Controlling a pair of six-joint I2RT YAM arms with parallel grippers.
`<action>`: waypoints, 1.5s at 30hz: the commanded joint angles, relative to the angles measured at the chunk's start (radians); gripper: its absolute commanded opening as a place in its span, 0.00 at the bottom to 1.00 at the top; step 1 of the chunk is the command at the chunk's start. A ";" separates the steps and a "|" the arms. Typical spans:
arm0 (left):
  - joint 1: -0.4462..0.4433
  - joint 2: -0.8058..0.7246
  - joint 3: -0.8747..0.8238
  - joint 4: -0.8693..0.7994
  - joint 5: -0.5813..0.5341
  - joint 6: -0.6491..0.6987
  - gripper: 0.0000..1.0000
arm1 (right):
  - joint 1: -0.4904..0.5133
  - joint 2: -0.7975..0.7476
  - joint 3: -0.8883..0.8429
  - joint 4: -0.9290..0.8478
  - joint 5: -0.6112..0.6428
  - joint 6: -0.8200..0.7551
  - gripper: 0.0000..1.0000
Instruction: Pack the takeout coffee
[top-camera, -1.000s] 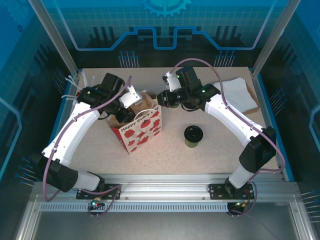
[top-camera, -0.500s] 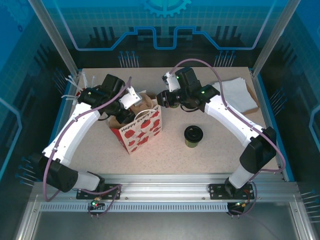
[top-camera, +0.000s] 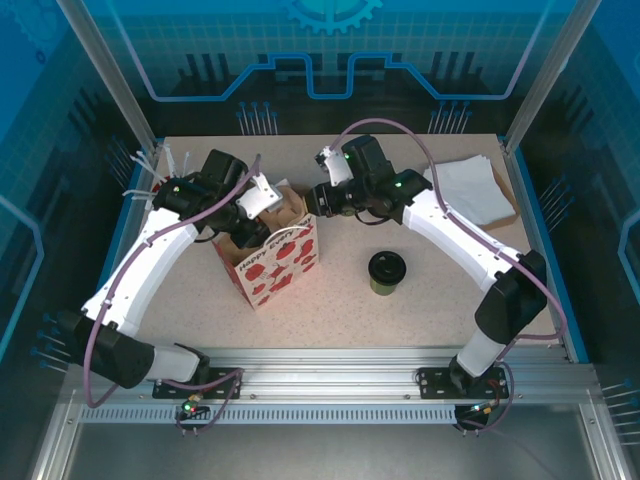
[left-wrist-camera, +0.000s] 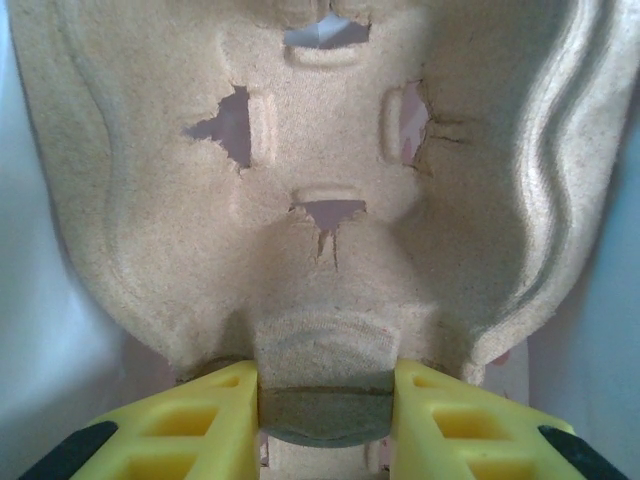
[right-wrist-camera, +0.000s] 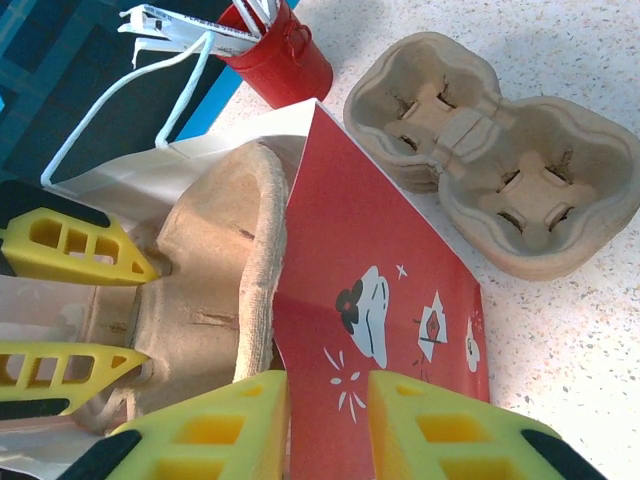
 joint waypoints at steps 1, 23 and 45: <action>-0.005 -0.029 -0.017 -0.011 0.009 -0.004 0.34 | 0.015 0.035 0.029 -0.046 0.004 -0.019 0.28; -0.005 -0.039 -0.041 -0.030 -0.002 -0.007 0.34 | 0.011 -0.002 -0.021 0.047 0.130 0.084 0.16; -0.005 0.036 0.002 -0.023 -0.012 -0.079 0.34 | 0.032 -0.034 -0.056 0.068 0.113 0.070 0.24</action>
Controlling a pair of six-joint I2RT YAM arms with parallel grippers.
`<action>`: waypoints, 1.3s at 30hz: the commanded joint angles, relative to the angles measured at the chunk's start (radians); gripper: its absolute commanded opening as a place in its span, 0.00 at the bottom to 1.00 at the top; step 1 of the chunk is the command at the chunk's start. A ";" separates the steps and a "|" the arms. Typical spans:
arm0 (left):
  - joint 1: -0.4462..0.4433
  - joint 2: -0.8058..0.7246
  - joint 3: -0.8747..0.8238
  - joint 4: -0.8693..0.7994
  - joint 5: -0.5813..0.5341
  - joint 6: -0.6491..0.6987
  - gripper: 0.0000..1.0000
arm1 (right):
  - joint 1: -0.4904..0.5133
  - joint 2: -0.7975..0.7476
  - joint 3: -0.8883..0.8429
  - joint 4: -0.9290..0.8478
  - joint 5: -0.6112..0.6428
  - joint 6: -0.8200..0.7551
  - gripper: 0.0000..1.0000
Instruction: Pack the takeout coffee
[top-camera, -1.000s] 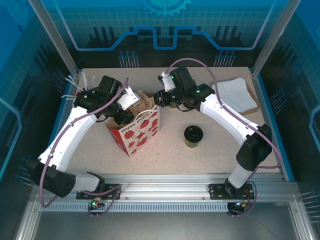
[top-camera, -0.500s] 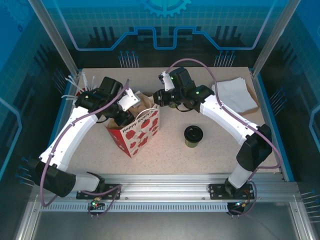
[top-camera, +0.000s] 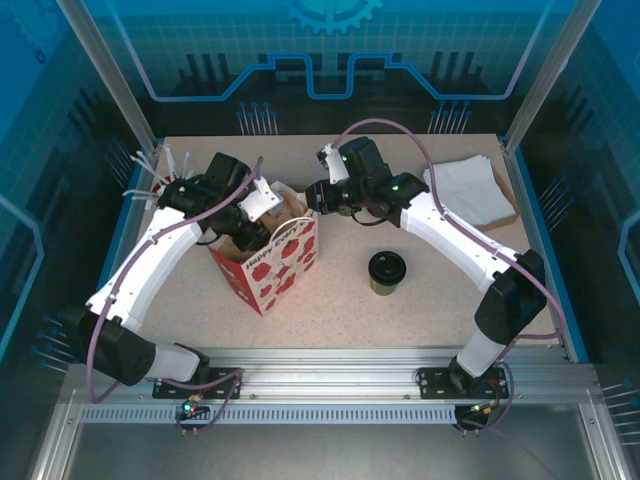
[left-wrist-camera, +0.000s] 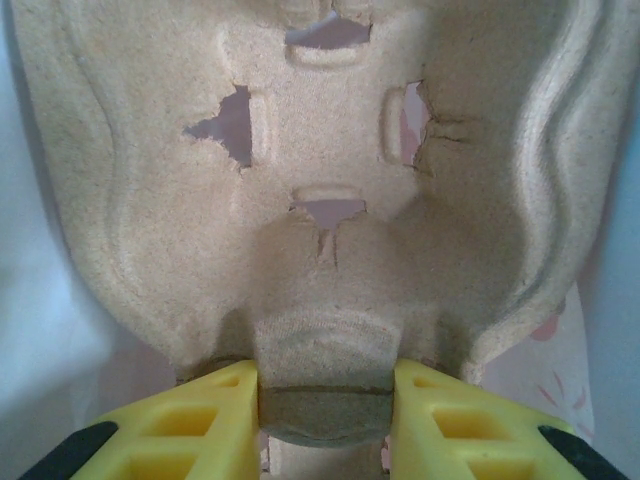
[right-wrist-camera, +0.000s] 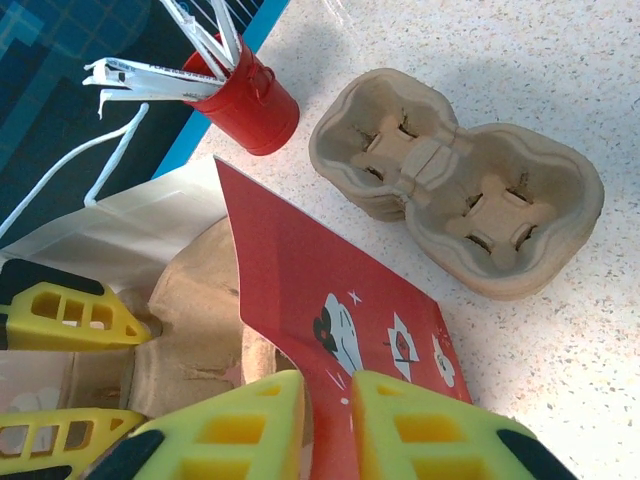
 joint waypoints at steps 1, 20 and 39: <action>-0.006 0.013 0.029 -0.021 -0.009 -0.035 0.34 | 0.018 -0.033 -0.024 -0.009 0.012 -0.010 0.27; -0.046 0.079 0.010 0.008 -0.033 -0.081 0.35 | -0.046 -0.198 -0.059 -0.010 0.026 -0.049 0.65; -0.061 0.175 -0.011 0.055 -0.062 -0.123 0.39 | -0.085 -0.262 -0.173 -0.007 0.035 -0.061 0.67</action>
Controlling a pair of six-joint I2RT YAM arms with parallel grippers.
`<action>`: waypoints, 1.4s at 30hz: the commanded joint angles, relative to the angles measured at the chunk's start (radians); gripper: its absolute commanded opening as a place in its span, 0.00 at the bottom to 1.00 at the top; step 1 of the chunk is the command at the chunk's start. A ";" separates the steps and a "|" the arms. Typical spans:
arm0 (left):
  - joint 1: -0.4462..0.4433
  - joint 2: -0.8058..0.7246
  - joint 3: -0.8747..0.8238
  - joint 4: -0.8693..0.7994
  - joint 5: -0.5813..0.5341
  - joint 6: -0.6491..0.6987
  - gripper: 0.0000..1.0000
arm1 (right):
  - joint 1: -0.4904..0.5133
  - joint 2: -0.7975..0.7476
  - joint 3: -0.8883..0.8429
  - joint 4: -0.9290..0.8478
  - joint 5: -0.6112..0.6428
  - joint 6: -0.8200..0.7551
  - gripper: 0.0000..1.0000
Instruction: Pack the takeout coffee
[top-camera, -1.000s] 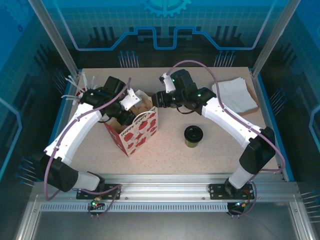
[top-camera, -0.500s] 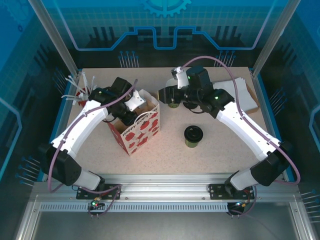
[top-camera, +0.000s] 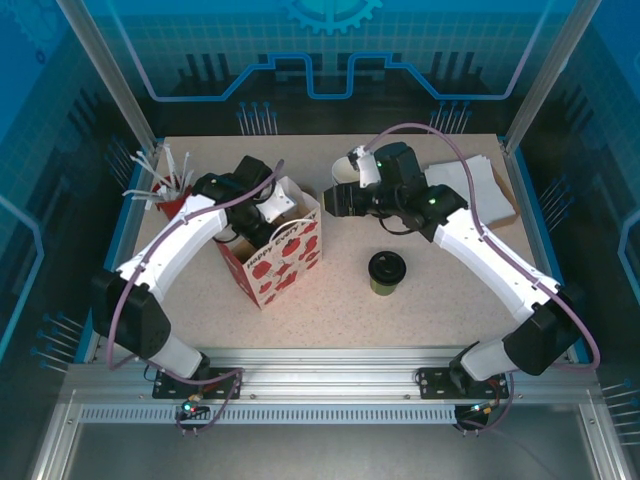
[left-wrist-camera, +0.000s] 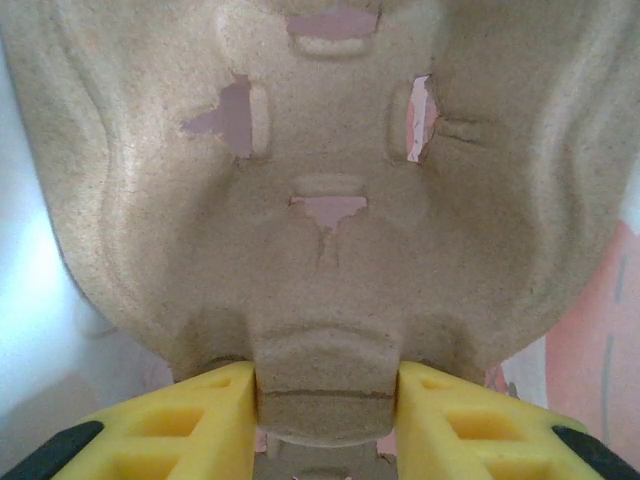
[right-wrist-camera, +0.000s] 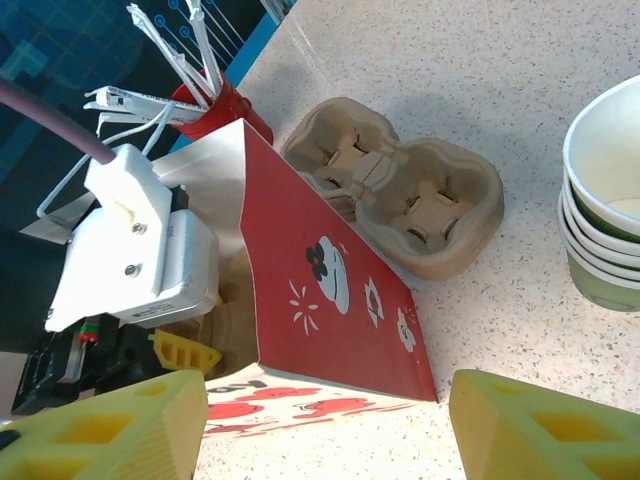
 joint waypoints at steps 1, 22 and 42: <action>-0.011 0.020 -0.012 0.024 -0.012 -0.033 0.39 | -0.016 -0.042 -0.021 0.000 0.012 -0.020 0.67; -0.054 0.111 -0.073 0.134 -0.021 -0.074 0.45 | -0.032 -0.055 -0.064 0.014 0.003 -0.013 0.68; -0.071 0.163 -0.162 0.268 -0.055 -0.119 0.51 | -0.032 -0.034 -0.062 0.018 -0.007 -0.012 0.68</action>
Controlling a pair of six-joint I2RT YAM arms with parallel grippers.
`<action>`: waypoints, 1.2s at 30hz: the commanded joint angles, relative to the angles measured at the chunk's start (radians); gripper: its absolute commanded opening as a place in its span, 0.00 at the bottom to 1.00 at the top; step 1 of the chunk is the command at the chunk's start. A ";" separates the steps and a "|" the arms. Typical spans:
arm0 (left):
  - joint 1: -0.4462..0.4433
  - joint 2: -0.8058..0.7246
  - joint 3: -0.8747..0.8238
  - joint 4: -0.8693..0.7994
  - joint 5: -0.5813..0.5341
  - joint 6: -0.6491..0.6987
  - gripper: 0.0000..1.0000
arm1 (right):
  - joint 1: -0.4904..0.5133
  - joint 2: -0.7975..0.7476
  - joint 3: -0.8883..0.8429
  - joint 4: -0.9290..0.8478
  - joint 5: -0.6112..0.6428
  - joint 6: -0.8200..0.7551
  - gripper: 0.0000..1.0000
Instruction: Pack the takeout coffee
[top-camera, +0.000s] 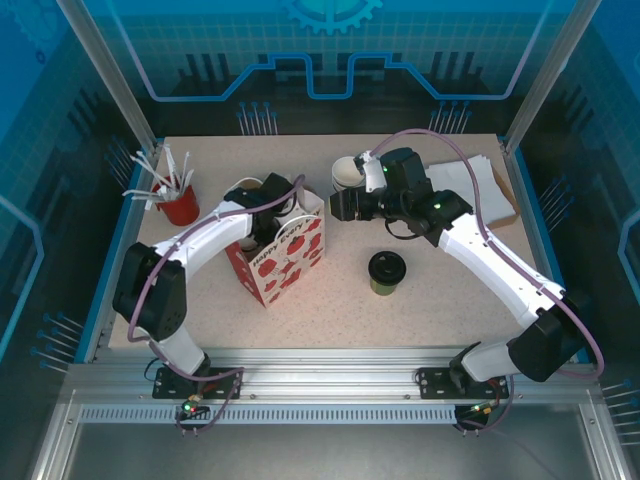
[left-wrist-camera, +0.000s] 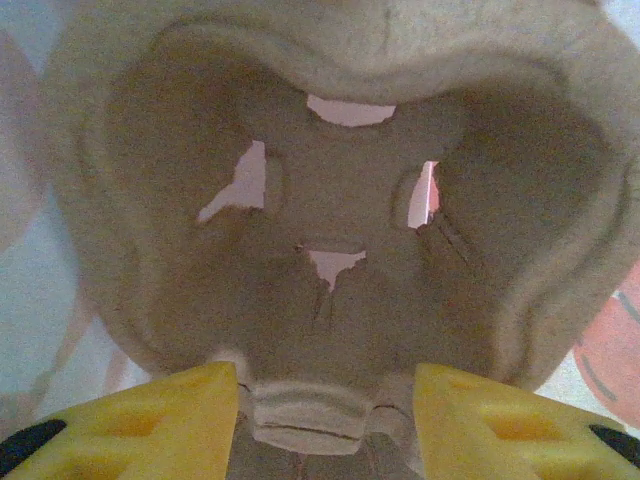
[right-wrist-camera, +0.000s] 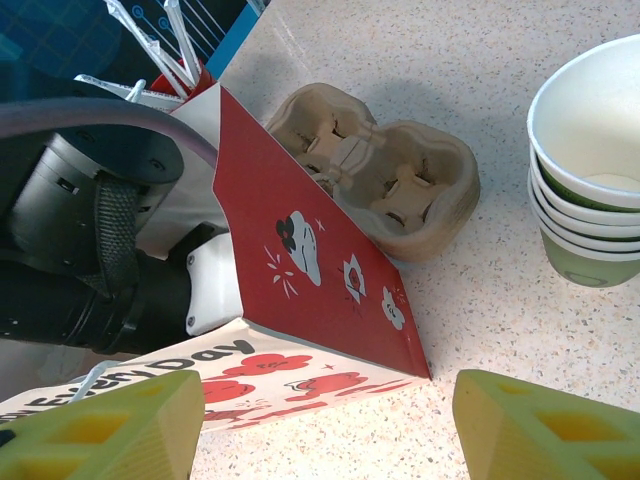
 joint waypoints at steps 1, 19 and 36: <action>-0.006 0.031 -0.027 0.026 -0.017 -0.022 0.52 | -0.013 0.001 -0.004 0.013 -0.011 -0.008 0.68; -0.016 0.095 -0.116 0.168 -0.022 -0.070 0.60 | -0.013 0.016 -0.013 0.019 -0.018 -0.008 0.69; -0.015 0.109 -0.181 0.272 -0.032 -0.134 0.67 | -0.011 0.026 -0.022 0.024 -0.025 -0.006 0.69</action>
